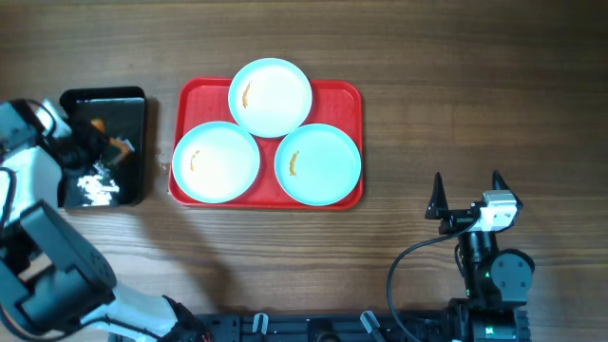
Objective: Clean dirty plates on tray and stack at the side
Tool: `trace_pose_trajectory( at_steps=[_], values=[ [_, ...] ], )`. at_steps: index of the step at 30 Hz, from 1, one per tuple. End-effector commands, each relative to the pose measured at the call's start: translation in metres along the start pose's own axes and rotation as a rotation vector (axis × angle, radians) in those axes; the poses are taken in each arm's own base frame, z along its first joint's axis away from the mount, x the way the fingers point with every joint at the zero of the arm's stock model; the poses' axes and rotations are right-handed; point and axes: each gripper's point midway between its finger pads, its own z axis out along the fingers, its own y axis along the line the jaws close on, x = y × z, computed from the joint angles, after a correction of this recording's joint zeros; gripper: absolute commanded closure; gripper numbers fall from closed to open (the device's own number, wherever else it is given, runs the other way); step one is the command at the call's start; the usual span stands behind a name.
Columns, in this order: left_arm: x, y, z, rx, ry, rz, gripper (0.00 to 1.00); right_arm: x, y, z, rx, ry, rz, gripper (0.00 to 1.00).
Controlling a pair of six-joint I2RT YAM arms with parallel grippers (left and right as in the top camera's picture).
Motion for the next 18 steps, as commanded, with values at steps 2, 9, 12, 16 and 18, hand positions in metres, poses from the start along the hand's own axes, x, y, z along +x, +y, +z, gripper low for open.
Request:
trace_pose_trajectory(
  at_steps=[2,9,12,16,18],
  values=[
    [-0.012,-0.041,-0.016,0.224,-0.038,0.067,0.96,-0.002,-0.004,0.000,0.018,-0.008,-0.018,0.00],
    [-0.038,-0.114,-0.088,0.583,-0.175,0.183,0.96,-0.002,-0.004,0.000,0.018,-0.008,-0.018,0.00],
    [-0.045,-0.134,-0.119,0.650,-0.249,0.251,0.96,-0.002,-0.004,0.000,0.018,-0.008,-0.017,0.00],
    [-0.049,-0.143,-0.138,0.659,-0.306,0.298,0.96,-0.002,-0.004,0.000,0.018,-0.008,-0.018,0.00],
    [-0.050,-0.142,-0.138,0.650,-0.310,0.296,0.96,-0.002,-0.004,0.000,0.018,-0.008,-0.018,0.00]
  ],
)
